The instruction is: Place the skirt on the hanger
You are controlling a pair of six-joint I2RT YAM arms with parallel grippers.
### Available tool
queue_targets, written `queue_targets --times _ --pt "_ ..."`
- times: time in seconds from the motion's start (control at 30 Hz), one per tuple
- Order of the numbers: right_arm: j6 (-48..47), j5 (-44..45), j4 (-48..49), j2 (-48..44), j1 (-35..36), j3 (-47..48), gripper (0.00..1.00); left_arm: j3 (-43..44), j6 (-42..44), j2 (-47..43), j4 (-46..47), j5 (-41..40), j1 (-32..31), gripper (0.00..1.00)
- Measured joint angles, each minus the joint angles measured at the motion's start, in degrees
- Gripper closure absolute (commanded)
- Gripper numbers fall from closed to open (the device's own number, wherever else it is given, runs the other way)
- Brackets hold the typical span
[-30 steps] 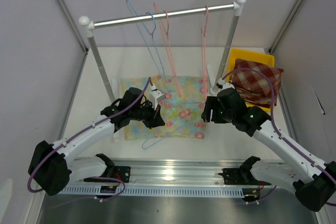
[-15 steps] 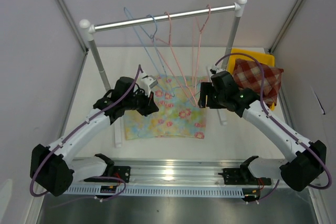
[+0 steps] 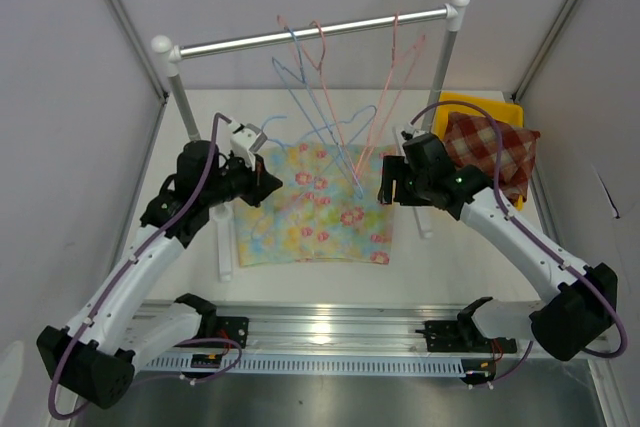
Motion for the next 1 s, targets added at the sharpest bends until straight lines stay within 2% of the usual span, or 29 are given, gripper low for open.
queue_targets --times 0.2,0.33,0.5,0.63,0.83,1.0 --pt "0.02 -0.07 -0.04 0.28 -2.08 -0.02 0.27 0.44 -0.22 -3.19 -1.70 -1.70 0.02 1.00" --pt "0.00 0.66 0.09 0.52 -5.09 -0.81 0.27 0.61 -2.05 -5.11 -4.87 -5.31 0.02 1.00" --pt "-0.02 0.42 0.20 0.57 -8.70 -3.23 0.27 -1.05 -5.07 -11.93 -8.68 -10.23 0.00 1.00" --pt "-0.20 0.02 0.74 1.64 -10.10 -3.45 0.27 -1.77 -8.37 -14.73 -12.76 -16.39 0.00 1.00" --pt "-0.59 -0.66 2.73 7.37 -12.37 -3.19 0.27 -1.86 -13.40 -11.98 -18.32 -27.12 0.72 1.00" --pt "-1.42 -2.01 3.78 15.87 -15.74 0.57 0.28 -1.86 -14.58 -5.57 -18.29 -28.96 4.92 1.00"
